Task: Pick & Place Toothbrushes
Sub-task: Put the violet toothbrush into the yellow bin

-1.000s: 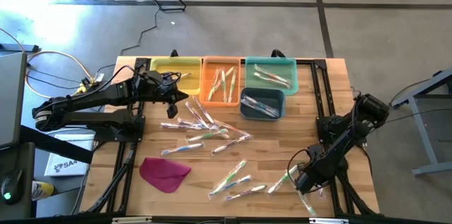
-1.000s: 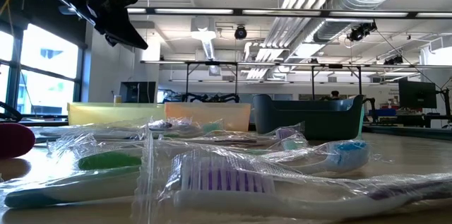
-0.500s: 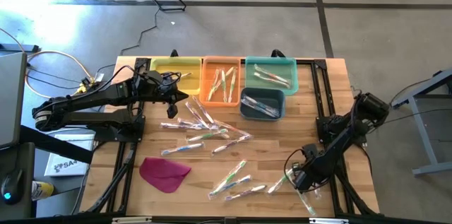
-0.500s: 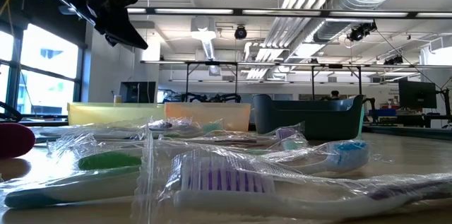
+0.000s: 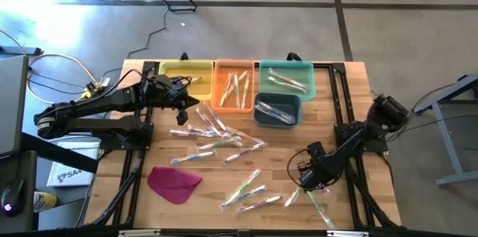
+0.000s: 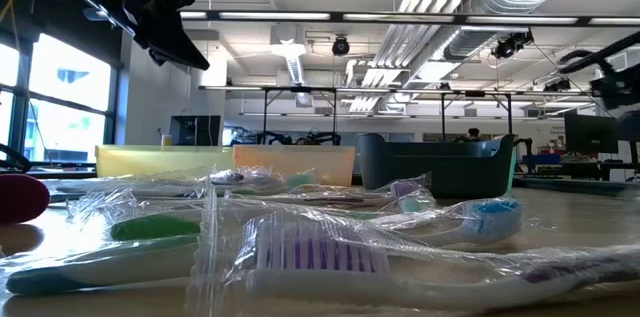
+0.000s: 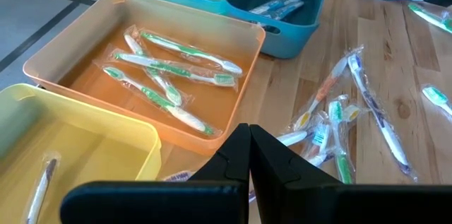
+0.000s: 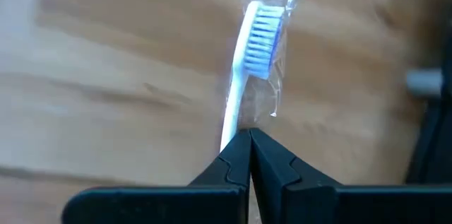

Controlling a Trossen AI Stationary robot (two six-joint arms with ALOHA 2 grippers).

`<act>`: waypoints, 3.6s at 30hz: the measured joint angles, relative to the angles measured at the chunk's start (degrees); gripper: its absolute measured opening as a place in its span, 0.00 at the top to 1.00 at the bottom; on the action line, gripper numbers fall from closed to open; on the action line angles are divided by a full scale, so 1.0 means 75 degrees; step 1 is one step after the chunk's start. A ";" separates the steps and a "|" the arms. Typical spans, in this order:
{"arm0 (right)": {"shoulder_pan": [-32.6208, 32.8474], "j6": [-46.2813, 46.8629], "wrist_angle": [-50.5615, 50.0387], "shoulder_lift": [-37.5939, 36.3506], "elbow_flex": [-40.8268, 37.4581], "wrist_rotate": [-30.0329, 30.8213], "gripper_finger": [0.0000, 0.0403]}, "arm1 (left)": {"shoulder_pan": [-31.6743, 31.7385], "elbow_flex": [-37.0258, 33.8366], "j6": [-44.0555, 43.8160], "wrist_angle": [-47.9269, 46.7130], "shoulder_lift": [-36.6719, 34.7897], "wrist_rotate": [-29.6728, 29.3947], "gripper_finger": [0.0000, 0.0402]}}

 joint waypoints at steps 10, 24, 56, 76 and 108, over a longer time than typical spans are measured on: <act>-0.1007 -0.2519 0.0786 -0.0008 0.0002 0.0941 1.00 | 0.0001 0.0000 0.0000 0.0000 0.0000 0.0000 1.00; -0.1185 -0.4954 0.2092 -0.0022 0.0020 0.1552 1.00 | -0.0002 0.0000 0.0000 0.0000 0.0000 0.0000 1.00; -0.1280 -0.4604 -0.0023 -0.0624 0.1311 0.1436 0.99 | -0.0002 0.0000 0.0000 0.0003 0.0003 0.0002 1.00; -0.1394 -0.3389 0.0166 -0.0632 0.0712 0.0714 0.59 | 0.0001 0.0000 -0.0271 0.0003 0.0003 0.0003 1.00; -0.1385 -0.3147 0.1782 -0.0650 -0.0379 0.0667 0.76 | -0.0002 0.0000 -0.0262 0.0003 0.0000 0.0003 1.00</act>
